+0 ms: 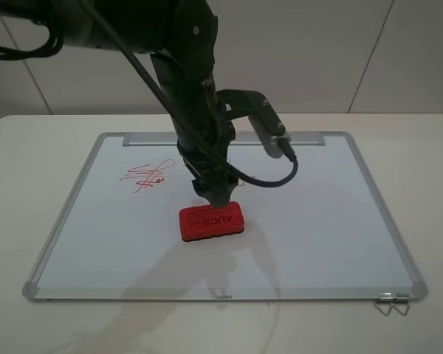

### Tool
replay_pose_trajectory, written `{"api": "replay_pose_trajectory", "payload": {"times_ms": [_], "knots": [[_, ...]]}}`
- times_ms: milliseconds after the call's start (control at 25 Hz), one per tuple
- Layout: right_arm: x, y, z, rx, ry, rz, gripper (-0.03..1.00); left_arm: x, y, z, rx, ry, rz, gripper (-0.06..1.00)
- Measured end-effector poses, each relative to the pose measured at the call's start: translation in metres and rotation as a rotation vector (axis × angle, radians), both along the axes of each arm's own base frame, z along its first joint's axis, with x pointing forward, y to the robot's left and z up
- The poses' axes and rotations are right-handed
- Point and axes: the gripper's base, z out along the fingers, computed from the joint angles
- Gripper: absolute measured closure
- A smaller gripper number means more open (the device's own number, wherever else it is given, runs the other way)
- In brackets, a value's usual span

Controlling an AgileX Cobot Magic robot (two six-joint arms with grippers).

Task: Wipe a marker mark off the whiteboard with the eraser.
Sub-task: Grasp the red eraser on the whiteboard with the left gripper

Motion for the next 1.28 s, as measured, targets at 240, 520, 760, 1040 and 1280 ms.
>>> {"api": "replay_pose_trajectory", "payload": {"times_ms": [240, 520, 760, 1040, 1280], "knots": [[0.0, 0.0, 0.0, 0.0, 0.0, 0.0, 0.27, -0.007, 0.009, -0.024, 0.022, 0.0, 0.003, 0.17], [0.0, 0.0, 0.0, 0.0, 0.0, 0.0, 0.27, -0.009, 0.012, -0.037, 0.004, -0.02, 0.006, 0.17], [0.0, 0.0, 0.0, 0.0, 0.0, 0.0, 0.27, -0.008, 0.01, -0.05, 0.023, -0.017, -0.036, 0.17], [0.0, 0.0, 0.0, 0.0, 0.0, 0.0, 0.27, -0.007, 0.006, -0.06, 0.014, -0.013, -0.052, 0.17], [0.0, 0.0, 0.0, 0.0, 0.0, 0.0, 0.27, -0.007, 0.003, -0.07, 0.001, -0.009, -0.071, 0.17]]}}
